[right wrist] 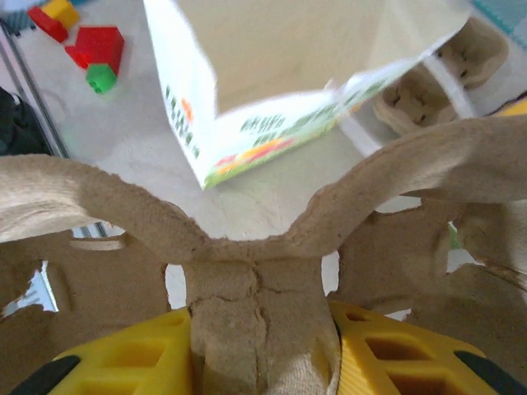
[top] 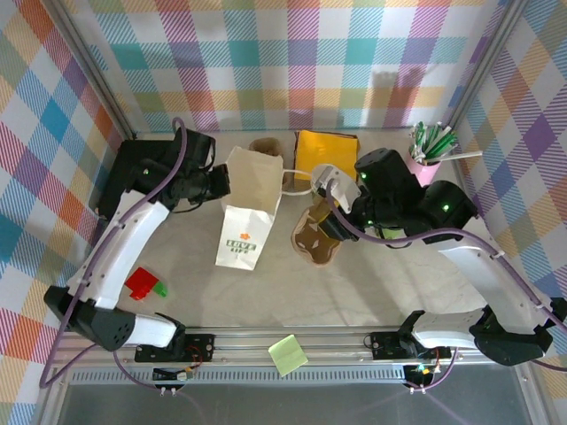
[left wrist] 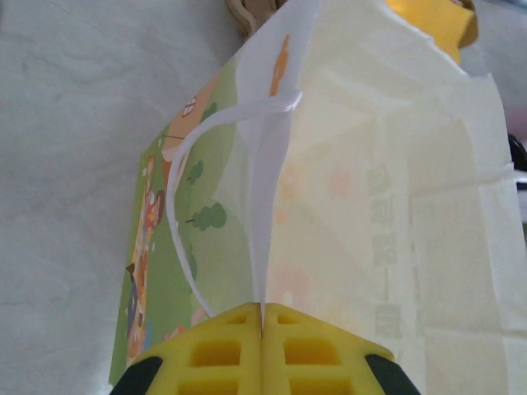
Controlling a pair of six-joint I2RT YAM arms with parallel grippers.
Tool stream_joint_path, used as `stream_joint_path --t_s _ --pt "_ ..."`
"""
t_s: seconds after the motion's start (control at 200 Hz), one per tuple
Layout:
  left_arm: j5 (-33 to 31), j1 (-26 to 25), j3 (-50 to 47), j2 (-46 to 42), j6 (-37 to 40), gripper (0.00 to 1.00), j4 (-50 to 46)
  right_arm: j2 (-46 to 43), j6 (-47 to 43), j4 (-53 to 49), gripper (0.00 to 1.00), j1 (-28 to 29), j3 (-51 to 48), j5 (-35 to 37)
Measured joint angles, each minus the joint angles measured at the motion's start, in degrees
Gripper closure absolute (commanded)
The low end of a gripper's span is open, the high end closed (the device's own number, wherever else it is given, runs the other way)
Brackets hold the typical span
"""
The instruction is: Pack the takeout coffee
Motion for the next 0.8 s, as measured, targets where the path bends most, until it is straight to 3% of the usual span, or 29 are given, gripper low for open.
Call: stream_joint_path --t_s 0.365,0.8 --pt "7.28 -2.54 -14.75 -12.96 -3.23 1.0 7.5 9.64 0.07 -5.29 0.6 0.0 16.48 -5.64" --pt "18.14 -2.54 -23.87 -14.95 -3.3 1.0 21.31 23.23 -1.46 -9.75 0.6 0.0 26.51 -12.98"
